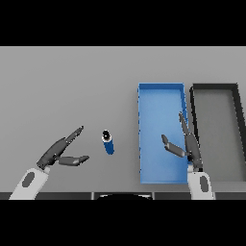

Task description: Pick up the blue pipe and place it into the blue bin.

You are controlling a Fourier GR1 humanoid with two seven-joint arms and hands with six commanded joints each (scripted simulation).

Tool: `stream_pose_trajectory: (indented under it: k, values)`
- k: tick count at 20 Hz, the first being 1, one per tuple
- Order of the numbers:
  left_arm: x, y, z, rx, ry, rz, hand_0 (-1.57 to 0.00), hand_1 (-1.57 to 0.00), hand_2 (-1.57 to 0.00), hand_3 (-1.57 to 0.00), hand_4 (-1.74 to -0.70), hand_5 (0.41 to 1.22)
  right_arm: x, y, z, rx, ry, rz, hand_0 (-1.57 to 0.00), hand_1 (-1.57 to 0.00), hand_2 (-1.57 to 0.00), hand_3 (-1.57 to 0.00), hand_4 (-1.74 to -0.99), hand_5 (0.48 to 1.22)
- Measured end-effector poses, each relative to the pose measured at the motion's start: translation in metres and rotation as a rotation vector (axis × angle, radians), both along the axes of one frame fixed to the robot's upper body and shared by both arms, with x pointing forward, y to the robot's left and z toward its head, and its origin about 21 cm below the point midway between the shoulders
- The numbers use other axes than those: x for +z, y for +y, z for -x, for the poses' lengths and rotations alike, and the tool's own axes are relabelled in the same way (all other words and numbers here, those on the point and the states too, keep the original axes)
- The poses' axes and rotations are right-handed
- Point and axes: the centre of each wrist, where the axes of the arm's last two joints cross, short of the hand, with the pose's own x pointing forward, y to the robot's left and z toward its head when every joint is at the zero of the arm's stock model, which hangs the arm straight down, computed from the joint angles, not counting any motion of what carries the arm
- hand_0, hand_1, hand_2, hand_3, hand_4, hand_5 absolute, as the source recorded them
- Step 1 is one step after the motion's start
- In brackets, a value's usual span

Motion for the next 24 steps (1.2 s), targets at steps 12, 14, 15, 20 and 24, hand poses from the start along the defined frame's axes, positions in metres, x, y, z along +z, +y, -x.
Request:
stream_pose_trajectory:
  k: [12,14,15,20,24]
  values:
    - [-0.033,-0.076,-0.017,-0.092,0.017,0.056,0.0,0.0,0.0,0.0,-1.14,0.46,0.004,0.002,0.004,-0.008,0.006,-0.015,0.0,0.0,0.0,0.0,-1.205,0.625]
    - [-0.037,-0.087,-0.022,-0.1,0.01,0.075,0.0,0.0,0.0,0.0,-1.12,0.456,0.001,-0.001,0.005,-0.006,0.012,-0.012,0.0,0.0,0.0,0.0,-1.211,0.634]
    - [-0.04,-0.091,-0.023,-0.105,0.009,0.071,0.0,0.0,0.0,0.0,-1.1,0.448,0.001,-0.004,0.006,-0.011,0.005,-0.016,0.0,0.0,0.0,0.0,-1.215,0.637]
    - [-0.051,-0.109,-0.029,-0.108,0.014,0.036,0.0,0.0,0.0,0.0,-1.08,0.428,0.0,-0.003,0.008,-0.013,-0.003,-0.014,0.0,0.0,0.0,0.0,-1.207,0.646]
    - [-0.056,-0.12,-0.027,-0.12,0.023,0.123,0.0,-0.04,-0.15,-0.12,-1.19,0.55,0.003,-0.006,0.013,-0.013,-0.02,-0.005,0.0,0.0,0.0,0.0,-1.213,0.655]
